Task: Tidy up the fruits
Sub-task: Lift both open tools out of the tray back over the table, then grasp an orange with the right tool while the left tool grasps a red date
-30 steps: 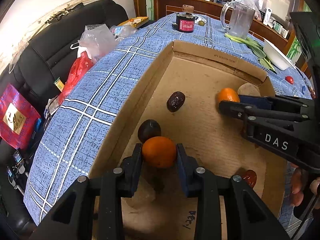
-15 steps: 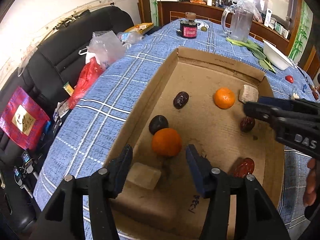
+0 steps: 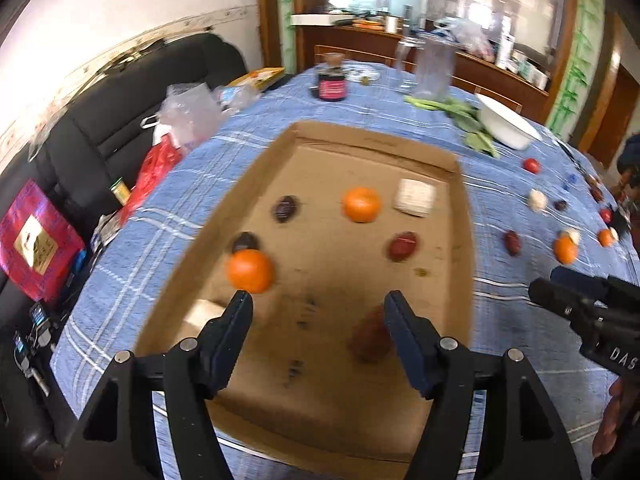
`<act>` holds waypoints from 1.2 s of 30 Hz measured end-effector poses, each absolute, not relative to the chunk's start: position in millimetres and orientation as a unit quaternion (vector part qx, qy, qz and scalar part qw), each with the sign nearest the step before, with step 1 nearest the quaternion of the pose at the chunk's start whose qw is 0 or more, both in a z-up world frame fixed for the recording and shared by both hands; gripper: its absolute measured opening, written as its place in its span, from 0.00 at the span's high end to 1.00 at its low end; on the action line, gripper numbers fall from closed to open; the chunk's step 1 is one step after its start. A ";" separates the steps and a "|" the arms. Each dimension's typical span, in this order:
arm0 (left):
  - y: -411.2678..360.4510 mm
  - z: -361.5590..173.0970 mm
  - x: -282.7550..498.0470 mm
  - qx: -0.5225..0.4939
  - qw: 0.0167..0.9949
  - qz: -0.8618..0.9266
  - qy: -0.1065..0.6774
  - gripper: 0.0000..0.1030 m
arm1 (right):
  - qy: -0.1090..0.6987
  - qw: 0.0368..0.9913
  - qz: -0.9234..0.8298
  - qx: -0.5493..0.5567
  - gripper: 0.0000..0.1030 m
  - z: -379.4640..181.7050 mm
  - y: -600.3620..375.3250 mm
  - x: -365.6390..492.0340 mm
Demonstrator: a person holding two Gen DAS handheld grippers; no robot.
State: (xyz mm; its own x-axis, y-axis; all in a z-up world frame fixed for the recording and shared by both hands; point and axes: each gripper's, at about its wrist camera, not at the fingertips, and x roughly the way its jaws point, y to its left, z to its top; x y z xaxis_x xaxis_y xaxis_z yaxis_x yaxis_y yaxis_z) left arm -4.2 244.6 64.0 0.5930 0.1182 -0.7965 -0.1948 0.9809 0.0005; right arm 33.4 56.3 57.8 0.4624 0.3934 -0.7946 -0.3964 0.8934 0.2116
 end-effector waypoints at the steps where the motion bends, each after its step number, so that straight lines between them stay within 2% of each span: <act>1: 233.2 65.2 -3.4 -0.038 0.893 0.078 0.442 0.34 | 0.466 0.857 0.222 0.003 0.49 56.5 45.0 29.4; 8: 167.5 70.5 6.1 -0.010 0.898 0.025 0.440 0.34 | 0.471 0.867 0.162 0.034 0.49 52.3 -31.0 4.6; 11: 139.0 68.9 8.4 0.005 0.897 0.003 0.442 0.28 | 0.469 0.871 0.139 0.052 0.49 53.8 -63.6 -1.3; 20: 76.6 56.8 14.6 0.039 0.885 -0.046 0.462 0.28 | 0.460 0.879 0.094 0.084 0.45 53.1 -127.4 -2.9; 27: 72.3 50.1 14.9 0.042 0.878 -0.035 0.475 0.28 | 0.465 0.874 0.114 0.083 0.45 48.7 -127.6 35.4; 36: 94.4 46.5 23.3 0.032 0.874 -0.007 0.485 0.28 | 0.476 0.861 0.165 0.064 0.43 28.4 -69.7 85.4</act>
